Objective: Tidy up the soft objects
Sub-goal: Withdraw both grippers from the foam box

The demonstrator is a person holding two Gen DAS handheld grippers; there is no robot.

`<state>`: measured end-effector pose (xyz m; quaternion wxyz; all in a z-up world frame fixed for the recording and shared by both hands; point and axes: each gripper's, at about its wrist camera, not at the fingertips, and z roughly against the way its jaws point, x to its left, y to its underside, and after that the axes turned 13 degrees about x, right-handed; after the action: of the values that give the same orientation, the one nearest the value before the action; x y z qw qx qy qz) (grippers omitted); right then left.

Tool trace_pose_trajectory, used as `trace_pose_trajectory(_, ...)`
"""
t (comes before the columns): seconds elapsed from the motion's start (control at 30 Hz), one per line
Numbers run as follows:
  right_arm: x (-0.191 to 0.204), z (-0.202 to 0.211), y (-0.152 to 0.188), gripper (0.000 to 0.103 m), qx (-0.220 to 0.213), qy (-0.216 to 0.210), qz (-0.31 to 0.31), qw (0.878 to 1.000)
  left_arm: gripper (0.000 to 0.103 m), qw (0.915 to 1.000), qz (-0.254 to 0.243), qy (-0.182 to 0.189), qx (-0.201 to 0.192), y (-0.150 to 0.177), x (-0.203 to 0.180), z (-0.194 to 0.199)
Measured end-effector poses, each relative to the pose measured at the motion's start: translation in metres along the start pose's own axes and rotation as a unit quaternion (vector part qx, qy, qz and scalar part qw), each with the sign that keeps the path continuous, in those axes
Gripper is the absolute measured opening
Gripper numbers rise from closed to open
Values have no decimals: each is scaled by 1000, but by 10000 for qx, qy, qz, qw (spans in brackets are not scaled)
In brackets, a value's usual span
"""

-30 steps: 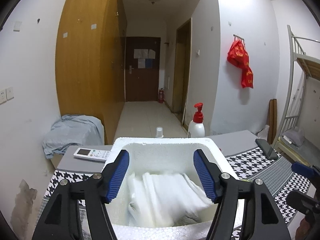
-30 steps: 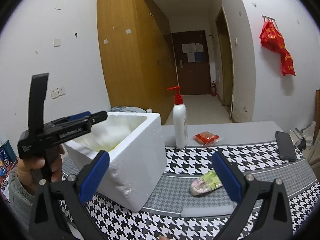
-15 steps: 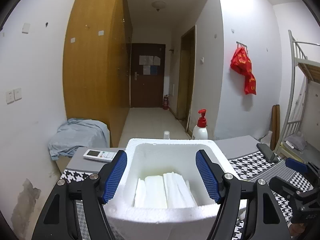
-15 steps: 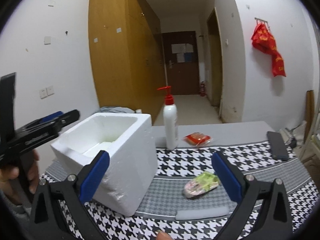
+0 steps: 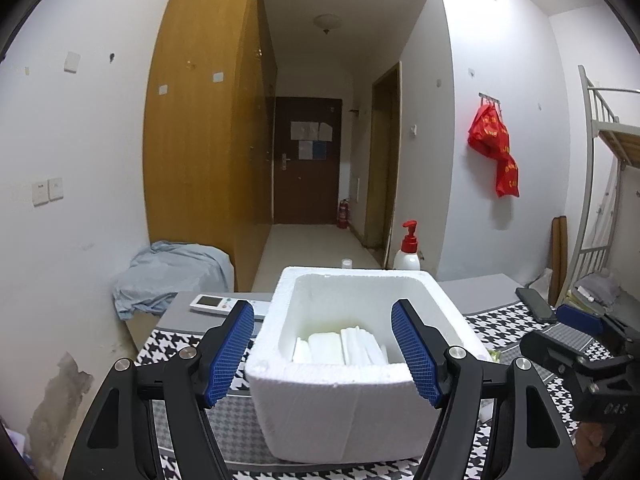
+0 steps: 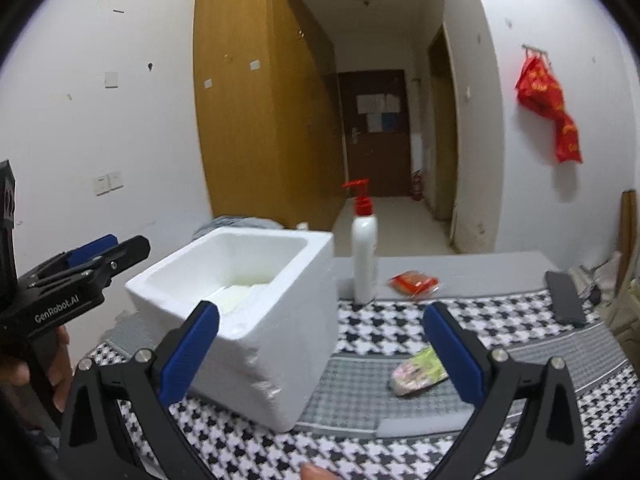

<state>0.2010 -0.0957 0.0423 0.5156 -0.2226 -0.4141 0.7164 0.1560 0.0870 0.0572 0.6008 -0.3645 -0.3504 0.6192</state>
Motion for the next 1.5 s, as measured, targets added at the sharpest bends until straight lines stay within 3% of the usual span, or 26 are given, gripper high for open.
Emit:
trace_pose_trajectory(0.27,8,1,3,103,-54,-49,70,9999,73,9999,66,-26,-71,8,2,16)
trace_pose_trajectory(0.5,12,5,5,103,-148,163,-71,9997,73,9999,113,-8,-61,19,2,25)
trace_pose_trajectory(0.6,11,7,6,103,-187,223,-88,9995,87,9998,199,-15,-37,26,3,28)
trace_pose_trajectory(0.77,15,14,12,103,-345,94,7,9994,91,9995,263,106,-103,40,2,39)
trace_pose_trajectory(0.9,15,17,19,103,-372,27,39,9993,102,9996,191,85,-184,50,-4,45)
trace_pose_trajectory(1.2,22,28,35,103,-584,120,231,9980,102,9993,288,233,-107,68,-7,52)
trace_pose_trajectory(1.33,21,39,43,103,-868,-22,237,9959,102,9983,402,317,-271,80,-8,57)
trace_pose_trajectory(1.5,16,38,52,103,-844,-33,129,9963,102,9982,368,334,-335,88,-16,59)
